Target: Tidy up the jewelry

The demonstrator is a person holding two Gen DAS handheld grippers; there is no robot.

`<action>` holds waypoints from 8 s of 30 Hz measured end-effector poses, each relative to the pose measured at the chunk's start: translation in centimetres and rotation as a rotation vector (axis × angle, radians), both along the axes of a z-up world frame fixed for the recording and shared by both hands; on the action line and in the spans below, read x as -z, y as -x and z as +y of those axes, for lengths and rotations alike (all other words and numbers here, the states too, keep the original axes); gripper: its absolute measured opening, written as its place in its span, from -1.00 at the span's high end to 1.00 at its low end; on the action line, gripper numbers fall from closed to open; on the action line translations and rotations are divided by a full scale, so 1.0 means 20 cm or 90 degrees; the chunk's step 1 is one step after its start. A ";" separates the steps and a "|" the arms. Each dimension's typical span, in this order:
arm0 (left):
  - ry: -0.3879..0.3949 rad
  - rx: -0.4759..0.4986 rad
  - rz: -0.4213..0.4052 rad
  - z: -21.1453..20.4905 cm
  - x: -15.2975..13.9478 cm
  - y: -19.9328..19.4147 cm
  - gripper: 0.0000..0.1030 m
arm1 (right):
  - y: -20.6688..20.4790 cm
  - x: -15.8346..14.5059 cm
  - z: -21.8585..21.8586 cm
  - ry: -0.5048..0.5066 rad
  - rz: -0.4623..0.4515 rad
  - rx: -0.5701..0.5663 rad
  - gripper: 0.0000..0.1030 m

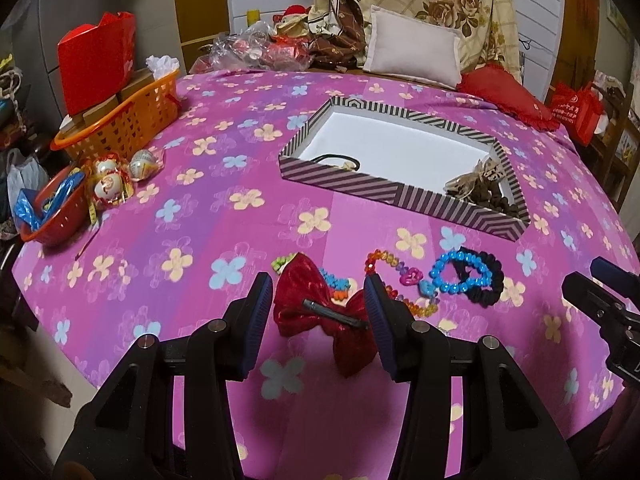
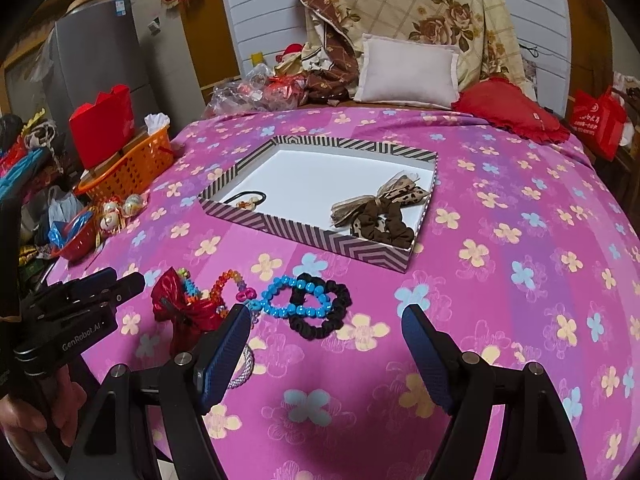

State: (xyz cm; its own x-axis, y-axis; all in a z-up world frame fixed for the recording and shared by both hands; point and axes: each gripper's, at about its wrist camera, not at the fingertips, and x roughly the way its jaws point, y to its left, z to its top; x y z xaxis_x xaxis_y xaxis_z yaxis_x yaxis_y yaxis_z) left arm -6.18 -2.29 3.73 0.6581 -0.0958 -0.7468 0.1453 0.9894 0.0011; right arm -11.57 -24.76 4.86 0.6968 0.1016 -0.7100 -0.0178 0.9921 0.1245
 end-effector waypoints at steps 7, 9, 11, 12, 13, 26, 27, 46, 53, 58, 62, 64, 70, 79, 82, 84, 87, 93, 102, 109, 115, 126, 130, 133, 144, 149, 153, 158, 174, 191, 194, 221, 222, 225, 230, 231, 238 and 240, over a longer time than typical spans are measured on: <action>-0.002 -0.002 0.009 0.02 0.03 0.02 0.09 | 0.01 0.03 0.03 0.006 0.011 -0.009 -0.47; -0.002 -0.004 0.009 0.02 0.03 0.02 0.09 | 0.01 0.03 0.04 0.008 0.012 -0.011 -0.47; 0.000 -0.004 0.010 0.02 0.04 0.02 0.09 | 0.01 0.04 0.04 0.008 0.013 -0.012 -0.47; 0.001 -0.004 0.011 0.03 0.04 0.02 0.09 | 0.01 0.04 0.05 0.008 0.014 -0.012 -0.47; 0.001 -0.004 0.011 0.03 0.04 0.03 0.09 | 0.01 0.04 0.05 0.008 0.014 -0.012 -0.47; 0.036 -0.016 0.059 0.16 0.12 0.05 0.09 | 0.02 0.09 0.03 0.001 0.029 -0.012 -0.47; 0.040 -0.020 0.065 0.18 0.13 0.05 0.09 | 0.02 0.10 0.03 -0.001 0.031 -0.013 -0.47; 0.100 -0.047 0.120 0.25 0.24 -0.12 -0.07 | -0.12 0.25 -0.03 -0.001 0.041 -0.019 -0.38; 0.099 -0.055 0.127 0.27 0.27 -0.17 -0.07 | -0.22 0.25 -0.05 -0.011 0.036 -0.037 0.05; 0.101 -0.058 0.129 0.27 0.28 -0.20 -0.07 | -0.31 0.25 0.07 0.007 0.042 -0.100 0.22; 0.101 -0.057 0.129 0.28 0.28 -0.21 -0.07 | -0.36 0.27 0.15 -0.019 0.054 -0.128 0.26; 0.102 -0.056 0.130 0.28 0.28 -0.21 -0.07 | -0.38 0.28 0.20 0.002 0.054 -0.141 0.27; 0.100 -0.047 0.124 0.27 0.28 -0.23 -0.07 | -0.46 0.32 0.26 0.030 0.074 -0.156 0.27; 0.111 -0.052 0.131 0.29 0.30 -0.26 -0.07 | -0.52 0.38 0.27 0.055 0.091 -0.171 0.55; 0.109 -0.052 0.132 0.29 0.31 -0.26 -0.07 | -0.53 0.41 0.27 0.067 0.106 -0.177 0.99; 0.109 -0.052 0.132 0.29 0.31 -0.26 -0.07 | -0.51 0.42 0.26 0.063 0.095 -0.178 1.00; 0.109 -0.052 0.133 0.28 0.31 -0.26 -0.07 | -0.48 0.39 0.23 0.036 0.081 -0.169 1.00; 0.109 -0.053 0.131 0.28 0.31 -0.27 -0.07 | -0.45 0.33 0.22 0.026 0.083 -0.172 1.00; 0.110 -0.050 0.130 0.29 0.30 -0.27 -0.07 | -0.52 0.34 0.23 0.096 0.086 -0.183 0.85; 0.132 -0.017 0.126 0.29 0.28 -0.26 -0.07 | -0.56 0.34 0.26 0.145 0.092 -0.253 0.59; 0.166 0.032 0.136 0.26 0.27 -0.28 -0.35 | -0.59 0.38 0.29 0.168 0.109 -0.322 0.59; 0.124 0.069 0.164 0.18 0.34 -0.35 -0.35 | -0.64 0.42 0.30 0.204 0.137 -0.430 0.58; 0.114 0.079 0.151 0.16 0.35 -0.37 -0.34 | -0.61 0.41 0.30 0.205 0.137 -0.427 0.79; 0.095 0.093 0.144 0.14 0.35 -0.37 0.40 | -0.55 0.40 0.30 0.205 0.111 -0.417 0.79; 0.135 0.097 0.092 0.17 0.18 -0.27 0.86 | -0.32 0.21 0.19 0.129 0.026 -0.344 0.80; 0.145 0.104 0.061 0.17 0.06 -0.22 0.88 | -0.29 0.10 0.12 0.068 0.000 -0.312 0.80; 0.153 0.109 0.046 0.17 0.00 -0.20 0.88 | -0.25 0.05 0.11 0.061 -0.017 -0.297 0.80; 0.152 0.111 0.036 0.16 -0.06 -0.17 0.88 | -0.21 0.00 0.09 0.055 -0.033 -0.276 0.80; 0.128 0.116 0.002 0.07 -0.20 -0.18 0.88 | -0.19 -0.09 0.02 0.041 -0.055 -0.240 0.80; 0.074 0.116 -0.047 -0.10 -0.35 -0.38 0.88 | -0.32 -0.19 0.02 0.038 -0.074 -0.216 0.80; 0.064 0.115 -0.053 -0.12 -0.36 -0.42 0.88 | -0.37 -0.19 0.01 0.035 -0.074 -0.209 0.80; 0.066 0.112 -0.004 -0.22 -0.23 -0.76 0.88 | -0.75 -0.07 -0.01 0.020 -0.036 -0.171 0.80; 0.069 0.120 0.002 -0.21 -0.23 -0.74 0.88 | -0.76 -0.07 0.00 0.019 -0.034 -0.171 0.80; 0.079 0.136 0.024 -0.15 -0.20 -0.68 0.80 | -0.76 -0.05 0.01 0.022 -0.032 -0.175 0.80; 0.111 0.163 0.071 -0.02 -0.11 -0.54 0.07 | -0.76 -0.04 0.02 0.021 -0.025 -0.179 0.80; 0.111 0.170 0.080 -0.01 -0.09 -0.51 0.06 | -0.75 -0.03 0.03 0.022 -0.024 -0.181 0.80; 0.083 0.224 0.143 0.04 0.11 -0.25 0.06 | -0.74 -0.02 0.04 0.022 -0.018 -0.180 0.80; 0.073 0.219 0.158 0.04 0.16 -0.23 0.06 | -0.74 -0.01 0.04 0.022 -0.016 -0.180 0.80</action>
State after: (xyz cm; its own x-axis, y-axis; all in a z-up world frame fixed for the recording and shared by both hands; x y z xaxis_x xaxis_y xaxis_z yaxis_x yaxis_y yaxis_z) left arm -1.66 -1.49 0.54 0.3756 -0.3701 -0.8497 0.4482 0.8750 -0.1830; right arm 3.26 -23.93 5.12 0.6616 0.2700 -0.6996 -0.2965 0.9511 0.0867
